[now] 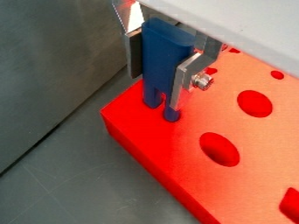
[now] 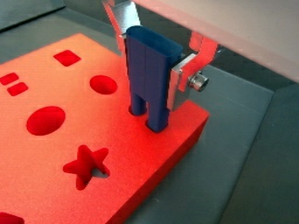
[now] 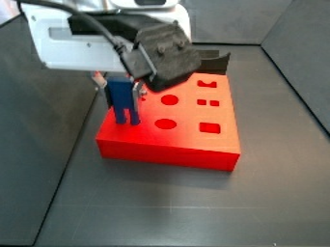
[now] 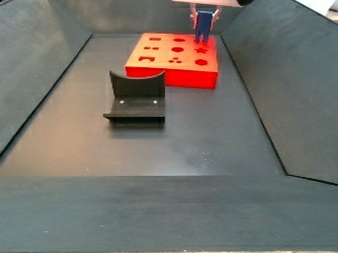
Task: Pick up the square-circle object. Move up. Rotate the square-circle object. Move to above the board. Insert the square-circle object.
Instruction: Insert the square-circle object.
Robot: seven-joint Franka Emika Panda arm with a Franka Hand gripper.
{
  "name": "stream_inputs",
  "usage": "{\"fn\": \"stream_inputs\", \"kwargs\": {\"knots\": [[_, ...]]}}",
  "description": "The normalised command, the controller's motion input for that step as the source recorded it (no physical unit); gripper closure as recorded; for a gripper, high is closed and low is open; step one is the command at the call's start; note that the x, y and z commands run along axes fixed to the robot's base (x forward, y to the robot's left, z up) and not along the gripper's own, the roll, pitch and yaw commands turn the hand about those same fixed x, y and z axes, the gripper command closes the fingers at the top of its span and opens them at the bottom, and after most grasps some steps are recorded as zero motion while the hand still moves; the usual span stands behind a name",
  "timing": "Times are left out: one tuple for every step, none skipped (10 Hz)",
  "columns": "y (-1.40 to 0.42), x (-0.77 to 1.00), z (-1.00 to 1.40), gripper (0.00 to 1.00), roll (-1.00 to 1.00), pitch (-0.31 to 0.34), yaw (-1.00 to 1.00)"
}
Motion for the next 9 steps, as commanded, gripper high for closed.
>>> {"fn": "stream_inputs", "kwargs": {"knots": [[0.00,0.00,-0.37,1.00,0.20,-0.006,0.01],[0.00,0.11,-0.62,1.00,0.30,-0.093,0.10],[0.00,0.14,-0.65,1.00,0.27,-0.114,0.11],[0.00,0.16,-0.69,1.00,0.26,-0.109,0.09],[0.00,0.19,-0.69,1.00,0.25,-0.109,0.06],[0.00,0.21,-0.69,1.00,0.24,-0.116,0.05],[0.00,0.00,-0.29,1.00,0.00,-0.209,0.00],[0.04,-0.01,-0.04,1.00,0.00,-0.044,-0.01],[0.00,0.00,0.00,1.00,0.00,0.000,0.00]]}}
